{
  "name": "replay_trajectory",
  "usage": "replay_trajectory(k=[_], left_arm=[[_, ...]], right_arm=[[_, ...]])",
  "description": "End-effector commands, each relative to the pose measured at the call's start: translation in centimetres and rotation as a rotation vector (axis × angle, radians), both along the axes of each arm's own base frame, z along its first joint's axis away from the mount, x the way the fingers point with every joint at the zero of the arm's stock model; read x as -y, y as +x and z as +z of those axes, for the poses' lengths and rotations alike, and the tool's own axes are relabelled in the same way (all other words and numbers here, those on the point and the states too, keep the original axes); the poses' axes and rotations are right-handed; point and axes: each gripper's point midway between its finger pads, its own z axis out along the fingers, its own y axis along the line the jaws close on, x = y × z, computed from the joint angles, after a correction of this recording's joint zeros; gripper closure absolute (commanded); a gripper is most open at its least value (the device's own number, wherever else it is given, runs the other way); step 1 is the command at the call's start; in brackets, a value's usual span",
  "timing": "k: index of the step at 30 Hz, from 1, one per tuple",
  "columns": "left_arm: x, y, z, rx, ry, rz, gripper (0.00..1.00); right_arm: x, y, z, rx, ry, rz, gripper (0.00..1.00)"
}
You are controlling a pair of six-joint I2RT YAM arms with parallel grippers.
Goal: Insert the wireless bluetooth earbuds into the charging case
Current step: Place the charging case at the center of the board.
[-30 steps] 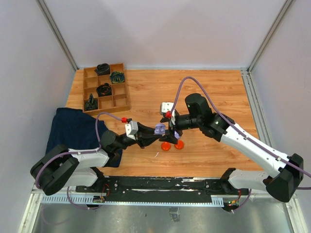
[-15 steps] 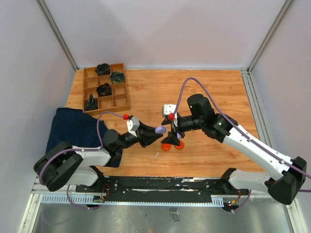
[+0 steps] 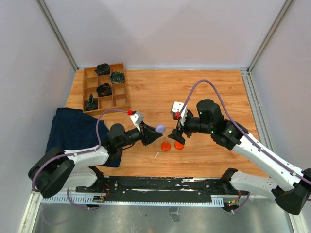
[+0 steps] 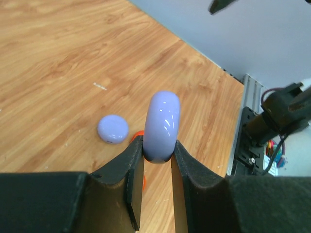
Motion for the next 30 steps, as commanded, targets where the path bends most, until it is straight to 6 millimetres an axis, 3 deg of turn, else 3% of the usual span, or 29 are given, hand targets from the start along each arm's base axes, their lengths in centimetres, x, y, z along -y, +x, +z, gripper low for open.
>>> replay_trajectory(k=[1,9,16,20,30], left_arm=[[-1.1,1.7,-3.1,-0.239,0.148,0.132,0.94],[-0.8,2.4,-6.7,-0.483,0.306,0.186,0.91],[0.8,3.5,-9.3,-0.666,0.341,0.18,0.86],[1.2,4.0,-11.1,-0.741,0.379,0.18,0.82],[2.3,4.2,-12.9,-0.849,0.419,0.137,0.7]], right_arm=[[3.2,2.3,-1.5,-0.013,-0.039,-0.271,0.17],[6.7,3.4,-3.1,-0.002,-0.044,-0.492,0.17],[8.4,3.3,-3.6,0.028,-0.04,-0.553,0.16],[9.2,3.1,-3.7,0.045,-0.043,-0.572,0.15],[9.6,2.8,-4.0,0.053,-0.048,-0.567,0.15]])
